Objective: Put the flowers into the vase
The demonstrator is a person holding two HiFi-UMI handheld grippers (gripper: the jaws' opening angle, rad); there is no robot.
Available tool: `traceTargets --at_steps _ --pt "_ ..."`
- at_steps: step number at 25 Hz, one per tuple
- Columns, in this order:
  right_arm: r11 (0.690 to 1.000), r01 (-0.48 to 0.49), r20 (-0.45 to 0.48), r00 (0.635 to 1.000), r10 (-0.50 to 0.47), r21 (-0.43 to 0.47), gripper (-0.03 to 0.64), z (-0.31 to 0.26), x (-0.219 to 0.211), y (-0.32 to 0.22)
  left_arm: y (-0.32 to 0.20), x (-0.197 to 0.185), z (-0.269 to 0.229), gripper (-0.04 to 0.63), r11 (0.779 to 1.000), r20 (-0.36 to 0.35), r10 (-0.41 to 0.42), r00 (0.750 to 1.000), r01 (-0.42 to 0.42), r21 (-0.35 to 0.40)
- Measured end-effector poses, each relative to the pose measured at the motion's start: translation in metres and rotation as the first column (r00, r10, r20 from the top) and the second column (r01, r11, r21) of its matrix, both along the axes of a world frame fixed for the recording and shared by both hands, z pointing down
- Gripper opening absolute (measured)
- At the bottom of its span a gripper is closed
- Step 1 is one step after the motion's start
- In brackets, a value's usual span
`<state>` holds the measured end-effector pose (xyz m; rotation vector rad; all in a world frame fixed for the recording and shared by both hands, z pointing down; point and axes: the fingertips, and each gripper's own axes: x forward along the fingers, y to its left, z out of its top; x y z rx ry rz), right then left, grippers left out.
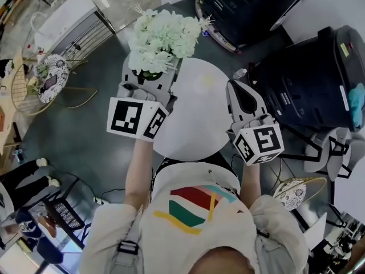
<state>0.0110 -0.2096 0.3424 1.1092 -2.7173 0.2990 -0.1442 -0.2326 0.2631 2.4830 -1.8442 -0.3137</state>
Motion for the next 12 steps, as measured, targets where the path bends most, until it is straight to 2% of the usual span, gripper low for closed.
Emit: traceTargets --at_steps 4,7,12 --pt "0.999 -0.036 0.006 0.999 0.036 0.003 0.01 -0.001 0.015 -0.003 -0.003 0.016 -0.016 0.224 0.997 0.008 0.059 0.998 -0.059 0.054" --pt "0.997 -0.075 0.009 0.997 0.075 -0.009 0.01 0.004 0.034 -0.007 -0.007 0.033 -0.024 0.224 0.988 -0.023 0.125 0.992 -0.123 0.091" --pt "0.986 -0.16 0.011 0.987 0.161 -0.05 0.009 0.021 0.077 -0.008 -0.022 0.069 -0.019 0.224 0.976 -0.041 0.2 0.979 -0.196 0.092"
